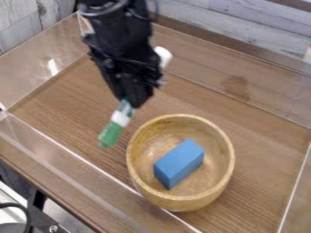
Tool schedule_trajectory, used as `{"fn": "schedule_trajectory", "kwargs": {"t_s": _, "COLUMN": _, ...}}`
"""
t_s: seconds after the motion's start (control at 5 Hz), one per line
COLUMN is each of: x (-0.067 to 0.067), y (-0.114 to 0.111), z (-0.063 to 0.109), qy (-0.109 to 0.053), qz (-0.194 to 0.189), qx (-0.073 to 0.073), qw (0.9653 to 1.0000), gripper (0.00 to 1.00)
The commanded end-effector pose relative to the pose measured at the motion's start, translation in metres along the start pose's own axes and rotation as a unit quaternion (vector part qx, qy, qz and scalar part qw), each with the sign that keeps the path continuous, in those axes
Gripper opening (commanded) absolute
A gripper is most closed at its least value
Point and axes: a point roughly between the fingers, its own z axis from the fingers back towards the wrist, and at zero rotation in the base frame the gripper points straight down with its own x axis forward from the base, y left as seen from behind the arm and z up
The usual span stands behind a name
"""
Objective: Remove the green marker from inside the brown bowl and put it on the table
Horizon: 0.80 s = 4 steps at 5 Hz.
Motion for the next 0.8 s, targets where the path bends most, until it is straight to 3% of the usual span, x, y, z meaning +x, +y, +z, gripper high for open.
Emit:
{"fn": "schedule_trajectory", "kwargs": {"t_s": 0.0, "x": 0.002, "y": 0.024, "z": 0.01, "qy": -0.019, "qz": -0.003, "qx": 0.012, "qw": 0.9997, "gripper": 0.0}}
{"fn": "schedule_trajectory", "kwargs": {"t_s": 0.2, "x": -0.004, "y": 0.045, "z": 0.005, "qy": -0.017, "qz": -0.016, "qx": 0.023, "qw": 0.9995, "gripper": 0.0}}
{"fn": "schedule_trajectory", "kwargs": {"t_s": 0.6, "x": -0.015, "y": 0.046, "z": -0.018, "qy": -0.016, "qz": -0.038, "qx": 0.026, "qw": 0.9988, "gripper": 0.0}}
